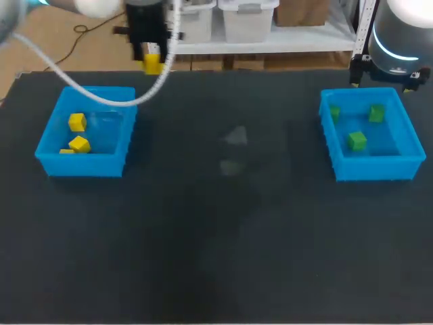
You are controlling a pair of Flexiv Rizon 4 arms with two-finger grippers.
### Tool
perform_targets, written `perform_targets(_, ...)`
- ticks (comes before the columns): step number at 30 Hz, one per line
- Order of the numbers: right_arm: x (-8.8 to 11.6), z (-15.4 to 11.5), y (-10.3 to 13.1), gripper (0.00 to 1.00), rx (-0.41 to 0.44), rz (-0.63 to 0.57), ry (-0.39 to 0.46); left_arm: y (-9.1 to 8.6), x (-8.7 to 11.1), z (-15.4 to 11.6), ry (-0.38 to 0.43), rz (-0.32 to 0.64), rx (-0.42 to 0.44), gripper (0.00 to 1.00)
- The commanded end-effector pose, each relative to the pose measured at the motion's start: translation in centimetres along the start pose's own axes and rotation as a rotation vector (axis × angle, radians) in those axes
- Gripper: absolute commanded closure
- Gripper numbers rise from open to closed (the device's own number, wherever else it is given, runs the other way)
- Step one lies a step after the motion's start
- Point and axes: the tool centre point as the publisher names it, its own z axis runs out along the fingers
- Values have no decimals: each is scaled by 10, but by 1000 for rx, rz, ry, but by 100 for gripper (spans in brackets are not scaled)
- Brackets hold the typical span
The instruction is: Put the green cubes in the right bin and the yellow cubes in the left bin.
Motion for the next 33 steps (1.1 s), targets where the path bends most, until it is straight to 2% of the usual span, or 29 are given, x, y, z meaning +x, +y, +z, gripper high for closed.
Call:
perform_targets(1, 2, 0, -1, 0, -2, 2, -6, 83, 68, 12, -207, -84, 21, 100)
perform_targets(6, 2, 0, -1, 0, -2, 2, -6, 99, 82, 37, -154, -120, 19, 100)
perform_targets(12, 2, 0, -1, 0, -2, 2, -6, 102, 86, 56, -124, -143, 28, 100)
perform_targets(15, 2, 0, -1, 0, -2, 2, -6, 103, 82, 54, -129, -187, 110, 100)
perform_targets(17, 2, 0, -1, 0, -2, 2, -6, 104, 76, 45, -153, -214, 132, 97)
perform_targets(18, 2, 0, -1, 0, -2, 2, -6, 103, 73, 39, -170, -222, 138, 22)
perform_targets(19, 2, 0, -1, 0, -2, 2, -6, 103, 69, 34, -178, -229, 175, 0)
perform_targets(33, 2, 0, -1, 0, -2, 2, -6, 100, 66, 30, -186, -239, 171, 0)
